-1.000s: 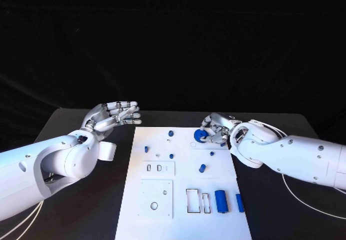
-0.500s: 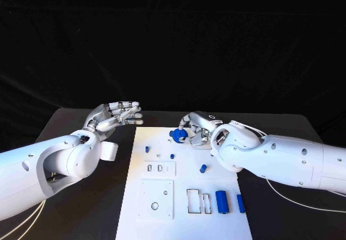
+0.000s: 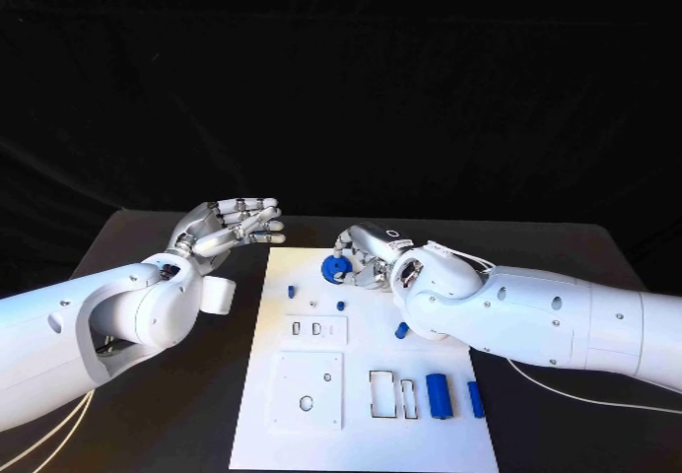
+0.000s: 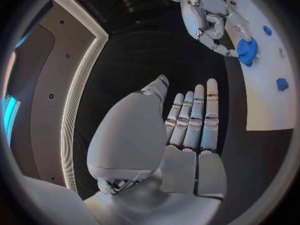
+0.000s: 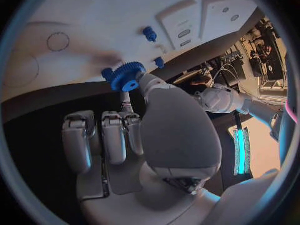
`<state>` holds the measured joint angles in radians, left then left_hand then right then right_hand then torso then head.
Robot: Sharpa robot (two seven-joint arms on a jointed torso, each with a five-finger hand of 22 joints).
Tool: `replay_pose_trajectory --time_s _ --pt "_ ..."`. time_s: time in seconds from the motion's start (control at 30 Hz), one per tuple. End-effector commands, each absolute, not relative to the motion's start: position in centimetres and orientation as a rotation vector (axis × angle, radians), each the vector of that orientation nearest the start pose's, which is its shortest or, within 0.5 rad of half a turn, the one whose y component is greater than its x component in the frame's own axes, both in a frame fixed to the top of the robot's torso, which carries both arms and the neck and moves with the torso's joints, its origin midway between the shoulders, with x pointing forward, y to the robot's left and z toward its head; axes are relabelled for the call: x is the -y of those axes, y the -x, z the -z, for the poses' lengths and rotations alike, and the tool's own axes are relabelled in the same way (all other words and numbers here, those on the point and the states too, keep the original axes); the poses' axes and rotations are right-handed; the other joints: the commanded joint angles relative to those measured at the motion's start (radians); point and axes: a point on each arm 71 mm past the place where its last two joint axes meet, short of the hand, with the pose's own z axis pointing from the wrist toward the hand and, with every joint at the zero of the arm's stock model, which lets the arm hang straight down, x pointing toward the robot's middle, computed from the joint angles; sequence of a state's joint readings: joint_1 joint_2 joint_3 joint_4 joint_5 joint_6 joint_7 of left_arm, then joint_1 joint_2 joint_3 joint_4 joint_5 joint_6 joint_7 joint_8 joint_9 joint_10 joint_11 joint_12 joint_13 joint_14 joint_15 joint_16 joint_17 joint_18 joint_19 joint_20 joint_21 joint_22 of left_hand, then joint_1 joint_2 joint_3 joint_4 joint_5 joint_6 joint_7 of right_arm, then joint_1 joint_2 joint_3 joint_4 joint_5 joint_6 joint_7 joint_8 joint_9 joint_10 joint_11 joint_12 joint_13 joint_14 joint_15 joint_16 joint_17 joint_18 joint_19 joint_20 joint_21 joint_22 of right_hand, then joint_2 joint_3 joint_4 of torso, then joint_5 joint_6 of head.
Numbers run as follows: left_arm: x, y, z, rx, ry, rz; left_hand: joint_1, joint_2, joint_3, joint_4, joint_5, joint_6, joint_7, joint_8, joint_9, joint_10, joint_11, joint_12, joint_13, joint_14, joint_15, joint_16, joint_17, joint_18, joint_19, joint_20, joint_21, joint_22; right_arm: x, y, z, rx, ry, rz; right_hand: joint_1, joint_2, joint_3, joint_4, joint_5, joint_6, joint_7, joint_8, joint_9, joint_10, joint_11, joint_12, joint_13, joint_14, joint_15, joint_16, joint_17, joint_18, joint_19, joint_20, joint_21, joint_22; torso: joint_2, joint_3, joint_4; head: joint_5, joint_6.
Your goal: Assemble the parts on the task board
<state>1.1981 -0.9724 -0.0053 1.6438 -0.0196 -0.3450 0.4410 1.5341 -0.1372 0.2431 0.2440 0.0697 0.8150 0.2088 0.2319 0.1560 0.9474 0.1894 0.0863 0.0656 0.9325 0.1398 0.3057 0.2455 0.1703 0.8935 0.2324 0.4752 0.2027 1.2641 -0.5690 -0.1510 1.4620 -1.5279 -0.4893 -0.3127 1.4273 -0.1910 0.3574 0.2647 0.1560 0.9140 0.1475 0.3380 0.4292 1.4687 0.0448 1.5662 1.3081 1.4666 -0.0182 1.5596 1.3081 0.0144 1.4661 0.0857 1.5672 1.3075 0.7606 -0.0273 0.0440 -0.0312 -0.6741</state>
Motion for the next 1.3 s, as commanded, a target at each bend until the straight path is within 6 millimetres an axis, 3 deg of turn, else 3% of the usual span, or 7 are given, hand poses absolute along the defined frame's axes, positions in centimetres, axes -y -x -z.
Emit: replay_pose_trajectory --time_s 0.03,0.37,0.67,0.8,0.97,1.3 --pt "-23.6 -47.0 15.2 -1.327 1.06 1.577 0.005 -0.003 0.001 -0.005 -0.004 -0.004 0.027 -0.005 -0.001 -0.002 0.002 -0.003 0.0 -0.007 0.003 -0.003 0.001 0.009 -0.009 0.001 0.007 0.001 8.7 -48.7 18.5 -1.542 0.198 -0.624 -0.008 -0.008 0.007 0.001 0.003 0.039 -0.03 0.003 0.001 0.102 -0.006 0.005 0.263 0.098 -0.009 0.005 0.234 -0.014 0.105 -0.004 0.004 0.263 0.0 0.0001 0.0003 0.0 -0.003" --pt "-23.6 -47.0 15.2 -1.328 1.061 1.578 0.005 -0.003 0.001 -0.005 -0.004 -0.004 0.027 -0.005 -0.001 -0.002 0.002 -0.003 0.0 -0.007 0.003 -0.003 0.001 0.009 -0.009 0.001 0.007 0.001 8.4 -48.8 19.2 -1.563 0.203 -0.616 -0.013 -0.012 0.01 0.0 0.002 0.037 -0.028 -0.001 0.001 0.102 -0.004 0.005 0.263 0.098 -0.008 0.005 0.234 -0.014 0.105 -0.003 0.004 0.263 -0.001 0.001 -0.0033 0.005 -0.008" --pt "-23.6 -47.0 15.2 -1.329 1.061 1.578 0.005 -0.003 0.001 -0.005 -0.004 -0.004 0.027 -0.005 -0.001 -0.002 0.002 -0.003 0.0 -0.007 0.003 -0.003 0.001 0.009 -0.009 0.001 0.007 0.001 8.2 -48.9 19.6 -1.579 0.209 -0.609 -0.027 -0.025 0.017 -0.003 0.002 0.028 -0.022 -0.014 -0.002 0.102 0.0 0.005 0.263 0.097 -0.004 0.004 0.231 -0.014 0.105 -0.001 0.004 0.263 -0.001 0.0011 -0.0016 0.004 -0.01" --pt "-23.7 -47.0 15.2 -1.329 1.061 1.577 0.005 -0.003 0.001 -0.005 -0.004 -0.004 0.027 -0.005 -0.001 -0.002 0.002 -0.003 0.0 -0.007 0.003 -0.003 0.001 0.009 -0.009 0.001 0.007 0.001 8.2 -49.1 19.8 -1.58 0.203 -0.605 -0.049 -0.043 0.021 -0.006 0.002 -0.019 -0.002 -0.059 -0.014 0.098 0.018 0.0 0.258 0.097 0.01 0.004 0.229 -0.014 0.105 0.009 0.004 0.263 -0.001 0.001 -0.0027 0.004 -0.01" --pt "-23.7 -47.0 15.2 -1.329 1.062 1.577 0.005 -0.003 0.001 -0.005 -0.004 -0.004 0.027 -0.005 -0.001 -0.002 0.002 -0.003 0.0 -0.007 0.003 -0.003 0.001 0.009 -0.009 0.001 0.007 0.001 8.1 -49.2 20.1 -1.582 0.199 -0.605 -0.061 -0.052 0.014 -0.01 0.001 -0.049 0.012 -0.09 -0.021 0.085 0.031 -0.015 0.244 0.096 0.022 0.003 0.226 -0.014 0.105 0.021 0.004 0.263 -0.001 0.0007 -0.0028 0.005 -0.011" --pt "-23.7 -47.0 15.2 -1.328 1.062 1.575 0.004 -0.002 0.001 -0.006 -0.004 -0.003 0.026 -0.005 -0.001 0.0 0.001 -0.006 0.0 -0.007 0.003 -0.006 0.003 0.009 -0.011 0.001 0.009 0.002 7.9 -49.2 20.2 -1.591 0.199 -0.619 -0.088 -0.057 -0.057 -0.001 0.0 -0.066 0.021 -0.12 -0.024 0.074 0.041 -0.028 0.232 0.095 0.032 0.002 0.223 -0.014 0.105 0.034 0.004 0.263 -0.001 0.0006 -0.0024 0.005 -0.012"
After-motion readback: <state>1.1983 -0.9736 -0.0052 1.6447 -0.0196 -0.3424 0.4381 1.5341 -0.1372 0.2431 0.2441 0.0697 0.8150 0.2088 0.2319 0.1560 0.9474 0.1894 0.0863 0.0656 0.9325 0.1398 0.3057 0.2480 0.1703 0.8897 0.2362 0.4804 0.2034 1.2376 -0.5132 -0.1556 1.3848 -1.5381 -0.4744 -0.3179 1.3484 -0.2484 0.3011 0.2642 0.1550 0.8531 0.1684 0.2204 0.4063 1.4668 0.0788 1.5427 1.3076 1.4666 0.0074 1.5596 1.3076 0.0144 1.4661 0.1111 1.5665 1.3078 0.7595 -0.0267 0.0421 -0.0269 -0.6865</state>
